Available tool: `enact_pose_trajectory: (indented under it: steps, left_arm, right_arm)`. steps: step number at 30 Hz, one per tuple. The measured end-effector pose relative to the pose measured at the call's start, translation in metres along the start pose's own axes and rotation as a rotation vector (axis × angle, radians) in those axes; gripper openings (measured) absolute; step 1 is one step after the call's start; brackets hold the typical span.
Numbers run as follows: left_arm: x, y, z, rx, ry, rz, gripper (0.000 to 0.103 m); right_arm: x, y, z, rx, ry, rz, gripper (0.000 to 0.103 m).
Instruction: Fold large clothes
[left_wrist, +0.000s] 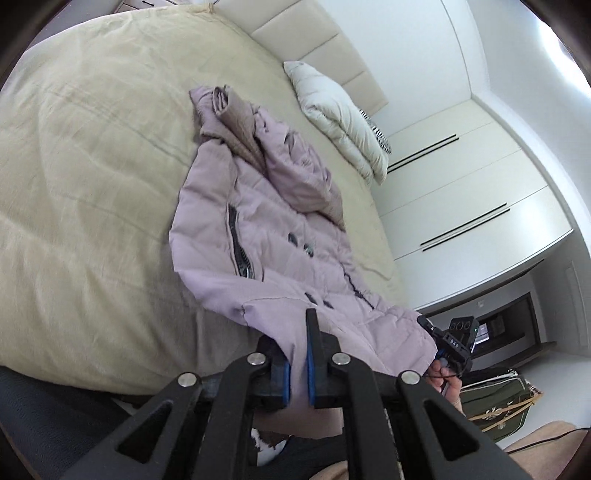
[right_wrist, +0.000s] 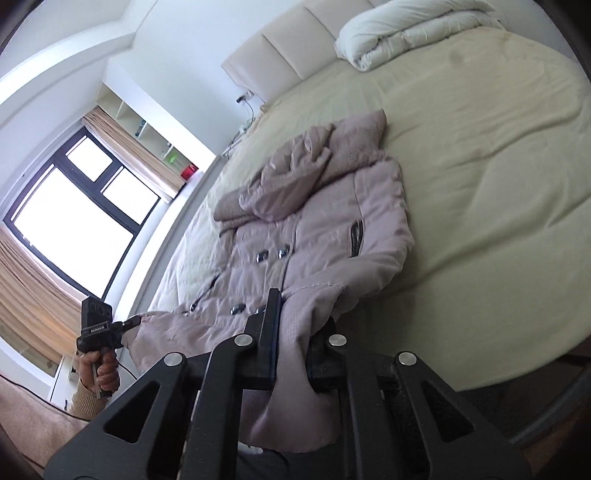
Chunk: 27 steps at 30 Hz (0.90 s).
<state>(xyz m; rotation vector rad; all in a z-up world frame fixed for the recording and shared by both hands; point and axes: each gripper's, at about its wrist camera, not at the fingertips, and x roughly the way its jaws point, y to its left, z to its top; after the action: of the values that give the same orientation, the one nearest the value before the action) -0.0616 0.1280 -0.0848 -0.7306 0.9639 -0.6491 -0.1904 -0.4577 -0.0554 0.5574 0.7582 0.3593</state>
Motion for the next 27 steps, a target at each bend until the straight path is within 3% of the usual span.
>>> enact_pose_trajectory:
  steps: [8,14,23,27]
  left_arm:
    - [-0.001,-0.011,0.07,0.039,-0.151,-0.037,0.007]
    - [0.019,-0.023,0.145,0.079,-0.242,-0.021,0.007]
    - [0.077,-0.022,0.263,0.121,-0.311,0.083,0.007]
    - [0.112,-0.004,0.307,0.099,-0.316,0.142,0.007]
  right_arm:
    - [0.023,0.014,0.086,-0.025,-0.159,0.016,0.009]
    - [0.066,0.025,0.166,-0.092,-0.232,-0.082,0.008]
    - [0.167,0.024,0.282,-0.142,-0.287,-0.303,0.008]
    - [0.221,0.008,0.328,-0.09,-0.287,-0.309,0.008]
